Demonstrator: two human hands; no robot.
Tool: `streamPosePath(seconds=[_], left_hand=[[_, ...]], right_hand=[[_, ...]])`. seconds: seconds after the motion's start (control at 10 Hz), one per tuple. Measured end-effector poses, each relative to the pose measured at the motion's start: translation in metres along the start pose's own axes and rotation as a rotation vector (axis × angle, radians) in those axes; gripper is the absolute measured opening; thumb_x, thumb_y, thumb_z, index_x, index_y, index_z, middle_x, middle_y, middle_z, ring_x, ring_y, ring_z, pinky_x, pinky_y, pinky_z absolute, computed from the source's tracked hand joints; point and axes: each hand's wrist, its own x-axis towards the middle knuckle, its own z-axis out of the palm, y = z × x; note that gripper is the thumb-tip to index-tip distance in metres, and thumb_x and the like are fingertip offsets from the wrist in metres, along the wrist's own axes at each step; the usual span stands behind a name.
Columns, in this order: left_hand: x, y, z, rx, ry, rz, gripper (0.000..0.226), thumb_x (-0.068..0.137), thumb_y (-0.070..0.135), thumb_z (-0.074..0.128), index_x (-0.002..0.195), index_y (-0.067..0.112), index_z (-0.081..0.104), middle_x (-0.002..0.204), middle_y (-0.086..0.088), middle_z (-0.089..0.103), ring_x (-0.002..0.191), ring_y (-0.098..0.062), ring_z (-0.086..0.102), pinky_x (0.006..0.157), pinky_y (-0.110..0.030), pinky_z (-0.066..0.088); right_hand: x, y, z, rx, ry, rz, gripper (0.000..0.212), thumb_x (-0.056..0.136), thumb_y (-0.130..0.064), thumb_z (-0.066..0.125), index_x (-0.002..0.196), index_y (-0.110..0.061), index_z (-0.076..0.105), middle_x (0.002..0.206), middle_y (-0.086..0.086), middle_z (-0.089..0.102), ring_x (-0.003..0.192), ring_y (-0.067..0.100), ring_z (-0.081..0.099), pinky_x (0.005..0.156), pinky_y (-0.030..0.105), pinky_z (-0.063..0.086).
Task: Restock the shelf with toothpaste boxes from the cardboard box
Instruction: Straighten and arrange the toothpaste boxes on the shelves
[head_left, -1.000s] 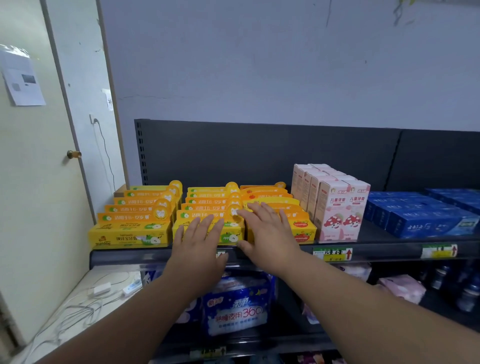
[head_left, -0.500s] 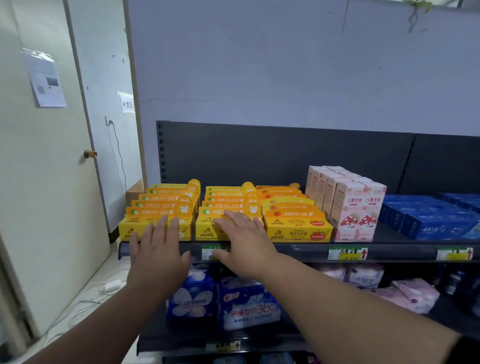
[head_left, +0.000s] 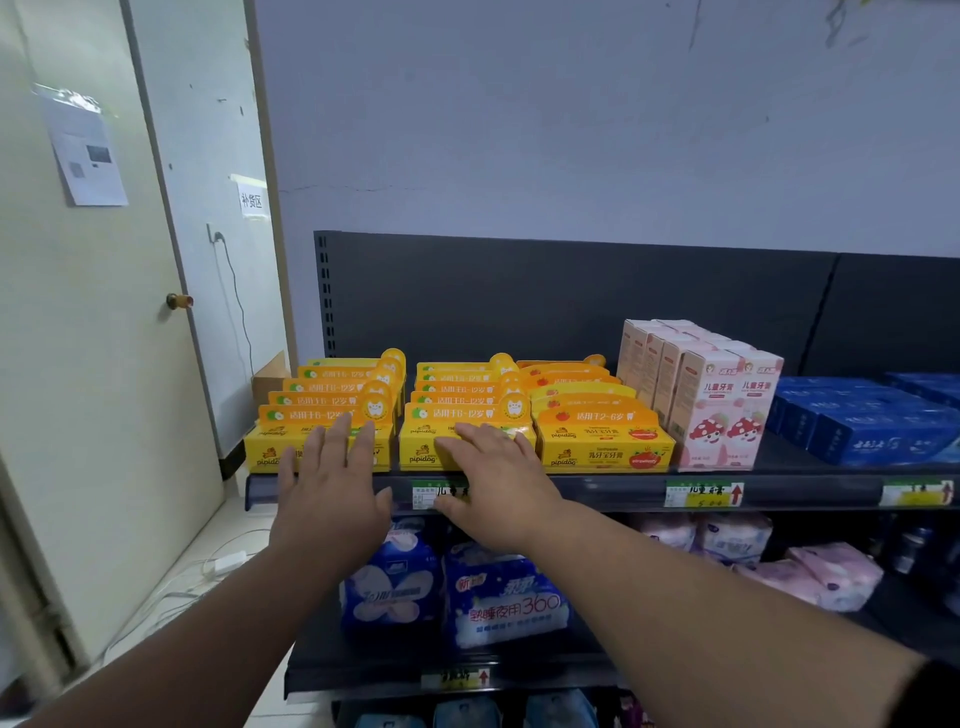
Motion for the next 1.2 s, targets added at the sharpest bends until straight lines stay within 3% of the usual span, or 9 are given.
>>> streamPosePath(seconds=[0.4, 0.7, 1.0, 1.2], left_hand=[[0.007, -0.006, 0.008, -0.001, -0.044, -0.007, 0.073, 0.097, 0.048, 0.037, 0.153, 0.022, -0.002, 0.161, 0.0, -0.001, 0.148, -0.024, -0.003, 0.117, -0.048, -0.001], [0.007, -0.009, 0.009, 0.034, -0.063, 0.029, 0.078, 0.096, 0.05, 0.037, 0.152, 0.022, -0.007, 0.161, 0.0, -0.007, 0.148, -0.024, -0.008, 0.117, -0.05, -0.002], [-0.011, -0.031, 0.004, -0.097, 0.035, 0.018, 0.07, 0.098, 0.044, 0.037, 0.153, 0.024, -0.002, 0.161, 0.002, -0.005, 0.148, -0.021, -0.006, 0.119, -0.046, -0.002], [-0.022, -0.044, 0.003, -0.047, 0.033, -0.021, 0.071, 0.098, 0.047, 0.037, 0.153, 0.024, -0.001, 0.161, 0.001, -0.004, 0.148, -0.021, -0.004, 0.118, -0.044, 0.0]], right_hand=[[0.005, -0.002, 0.007, 0.005, 0.022, 0.011, 0.065, 0.099, -0.044, 0.047, 0.154, -0.031, 0.015, 0.163, -0.006, 0.01, 0.15, 0.02, 0.003, 0.121, 0.048, -0.002], [0.003, -0.003, 0.008, 0.015, 0.024, 0.021, 0.066, 0.098, -0.043, 0.048, 0.154, -0.033, 0.014, 0.163, -0.008, 0.009, 0.15, 0.019, 0.001, 0.121, 0.048, -0.004], [-0.008, -0.005, 0.007, 0.029, 0.073, 0.004, 0.065, 0.098, -0.048, 0.046, 0.153, -0.036, 0.015, 0.163, -0.009, 0.005, 0.15, 0.017, 0.0, 0.122, 0.045, -0.001], [-0.011, -0.021, 0.013, 0.076, 0.08, -0.047, 0.064, 0.097, -0.048, 0.047, 0.153, -0.038, 0.016, 0.163, -0.01, 0.003, 0.15, 0.014, -0.001, 0.122, 0.045, 0.001]])
